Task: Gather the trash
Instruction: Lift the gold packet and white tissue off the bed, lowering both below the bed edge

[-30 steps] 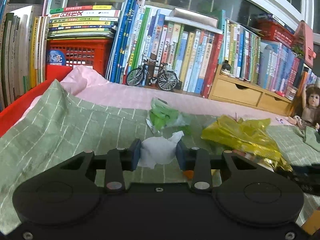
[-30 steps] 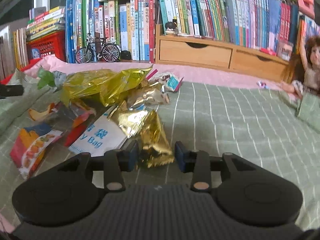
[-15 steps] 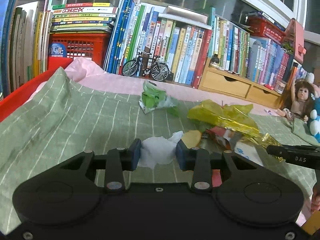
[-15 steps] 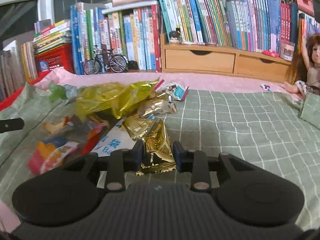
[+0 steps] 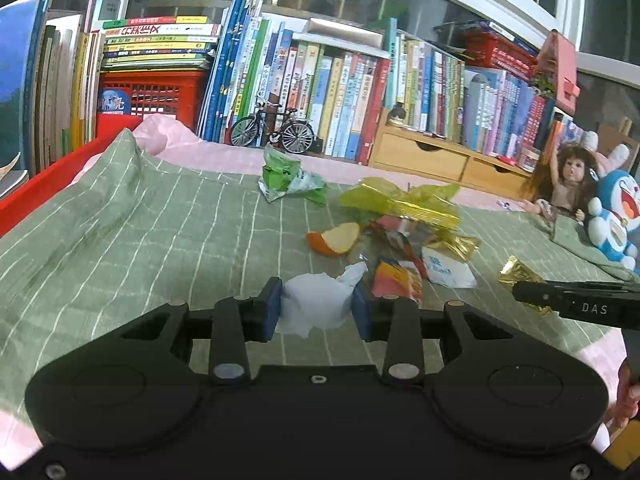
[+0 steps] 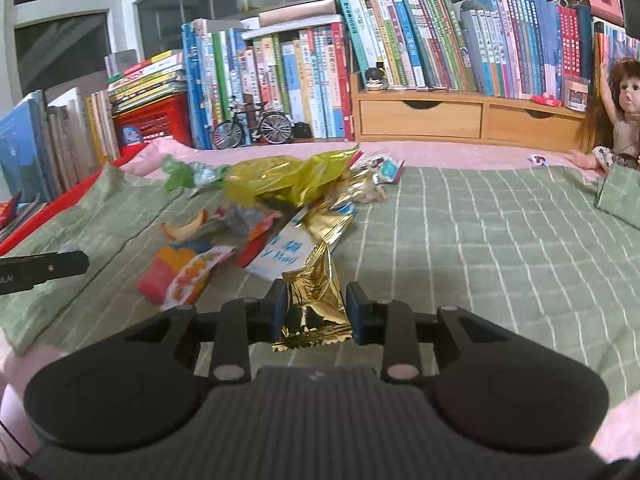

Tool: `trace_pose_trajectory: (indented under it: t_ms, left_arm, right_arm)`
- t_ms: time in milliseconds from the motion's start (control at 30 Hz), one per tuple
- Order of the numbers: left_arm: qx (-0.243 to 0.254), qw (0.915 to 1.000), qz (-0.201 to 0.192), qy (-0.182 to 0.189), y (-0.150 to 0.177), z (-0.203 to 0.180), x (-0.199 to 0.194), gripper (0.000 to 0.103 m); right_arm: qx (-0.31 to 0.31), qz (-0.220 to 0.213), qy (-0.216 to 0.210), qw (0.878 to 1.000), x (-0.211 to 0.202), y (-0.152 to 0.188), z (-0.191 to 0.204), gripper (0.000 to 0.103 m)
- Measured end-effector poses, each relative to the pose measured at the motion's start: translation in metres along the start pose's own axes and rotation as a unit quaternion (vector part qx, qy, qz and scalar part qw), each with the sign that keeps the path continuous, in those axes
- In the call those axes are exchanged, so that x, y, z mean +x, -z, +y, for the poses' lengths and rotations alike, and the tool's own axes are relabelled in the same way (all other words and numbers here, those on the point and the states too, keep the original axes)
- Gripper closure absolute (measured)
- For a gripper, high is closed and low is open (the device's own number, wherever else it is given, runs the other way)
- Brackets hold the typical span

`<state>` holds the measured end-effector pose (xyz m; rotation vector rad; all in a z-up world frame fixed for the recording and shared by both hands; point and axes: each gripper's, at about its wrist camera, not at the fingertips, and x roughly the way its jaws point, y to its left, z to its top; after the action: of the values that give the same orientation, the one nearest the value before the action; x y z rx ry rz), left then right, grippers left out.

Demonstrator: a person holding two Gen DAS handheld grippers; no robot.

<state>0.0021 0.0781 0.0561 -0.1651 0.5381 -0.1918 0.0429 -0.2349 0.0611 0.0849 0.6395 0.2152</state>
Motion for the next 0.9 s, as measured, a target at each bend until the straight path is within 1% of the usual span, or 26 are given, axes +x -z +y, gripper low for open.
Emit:
trace_pose_trajectory:
  t_ms: [200,300,433,533,633,733,833,900]
  left_arm:
    - [0.005,0.9999,-0.011,0.008,0.012,-0.006,-0.028,0.068]
    - [0.008,0.9998,-0.008,0.014,0.021,-0.009,-0.039,0.068]
    - [0.014,0.9997,0.0,0.018,0.034,-0.013,-0.054,0.068]
    - [0.02,0.9995,0.004,0.023,0.044,-0.017,-0.066,0.068]
    - [0.02,0.9993,0.009,0.029,0.054,-0.02,-0.079,0.068]
    - [0.022,0.999,0.014,0.037,0.066,-0.022,-0.092,0.068]
    - [0.03,0.9986,0.015,0.04,0.076,-0.027,-0.102,0.068]
    - [0.033,0.9987,0.016,0.036,0.082,-0.029,-0.107,0.068]
  right_arm:
    - [-0.005,0.0,-0.016,1.0,-0.023,0.015,0.012,0.066]
    - [-0.005,0.006,-0.03,1.0,-0.033,0.023,0.017,0.066]
    - [-0.008,0.002,-0.043,0.999,-0.051,0.033,0.026,0.066]
    - [-0.011,-0.001,-0.047,0.999,-0.064,0.041,0.033,0.066]
    - [-0.014,0.005,-0.046,0.999,-0.072,0.052,0.04,0.066]
    - [-0.014,0.009,-0.056,0.998,-0.082,0.066,0.048,0.066]
    - [-0.011,0.008,-0.072,0.997,-0.093,0.076,0.055,0.066]
    - [-0.014,0.008,-0.074,0.997,-0.099,0.082,0.059,0.066]
